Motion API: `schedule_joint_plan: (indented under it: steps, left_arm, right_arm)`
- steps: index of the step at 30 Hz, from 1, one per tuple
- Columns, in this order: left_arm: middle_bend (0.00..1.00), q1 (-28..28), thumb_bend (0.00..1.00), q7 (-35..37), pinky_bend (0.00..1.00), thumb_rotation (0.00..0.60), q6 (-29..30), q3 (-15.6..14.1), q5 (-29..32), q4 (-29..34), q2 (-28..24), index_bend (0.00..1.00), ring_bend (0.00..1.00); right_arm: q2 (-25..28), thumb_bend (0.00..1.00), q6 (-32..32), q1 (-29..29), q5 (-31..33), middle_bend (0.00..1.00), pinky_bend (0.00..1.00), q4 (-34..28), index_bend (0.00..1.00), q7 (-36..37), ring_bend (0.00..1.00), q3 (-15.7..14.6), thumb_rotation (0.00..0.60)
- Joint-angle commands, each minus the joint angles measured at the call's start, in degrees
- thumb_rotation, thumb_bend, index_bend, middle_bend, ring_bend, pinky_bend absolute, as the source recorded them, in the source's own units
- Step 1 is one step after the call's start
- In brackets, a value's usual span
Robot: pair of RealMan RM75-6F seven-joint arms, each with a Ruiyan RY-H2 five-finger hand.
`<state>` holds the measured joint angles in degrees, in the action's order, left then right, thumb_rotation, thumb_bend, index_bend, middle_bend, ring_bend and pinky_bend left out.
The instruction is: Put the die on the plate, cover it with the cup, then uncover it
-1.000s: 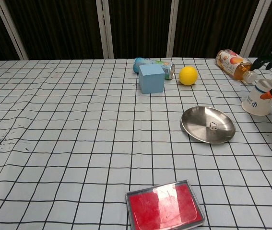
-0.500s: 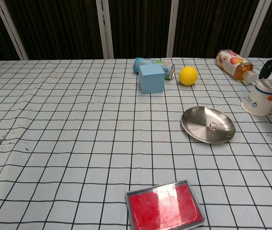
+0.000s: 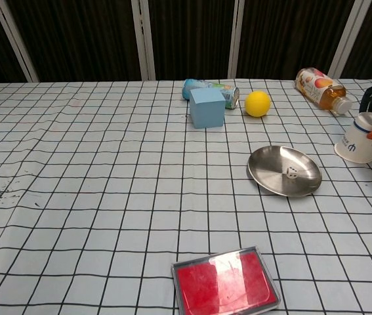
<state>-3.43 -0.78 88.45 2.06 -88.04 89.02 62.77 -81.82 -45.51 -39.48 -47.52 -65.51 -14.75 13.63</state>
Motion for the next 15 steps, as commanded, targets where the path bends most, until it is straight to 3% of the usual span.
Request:
schedule_joint_plan:
  steps: [1, 9, 15]
  left_arm:
    - [0.00, 0.0, 0.29, 0.0, 0.02, 0.600, 0.0, 0.0, 0.0, 0.0, 0.0, 0.19, 0.00]
    - [0.00, -0.2, 0.29, -0.2, 0.02, 0.600, -0.3, -0.1, -0.1, 0.0, 0.1, 0.19, 0.00]
    - [0.00, -0.2, 0.29, 0.0, 0.02, 0.600, -0.4, -0.2, -0.2, 0.1, 0.0, 0.19, 0.00]
  right_arm:
    - [0.0, 0.23, -0.1, 0.0, -0.1, 0.42, 0.00, 0.1, 0.44, 0.0, 0.22, -0.1, 0.600]
    - [1.2, 0.23, -0.4, 0.2, -0.5, 0.43, 0.00, -1.0, 0.46, -0.2, 0.23, -0.1, 0.600]
    - [4.2, 0.23, -2.2, -0.1, -2.0, 0.43, 0.00, -6.0, 0.47, -1.7, 0.23, 0.0, 0.600]
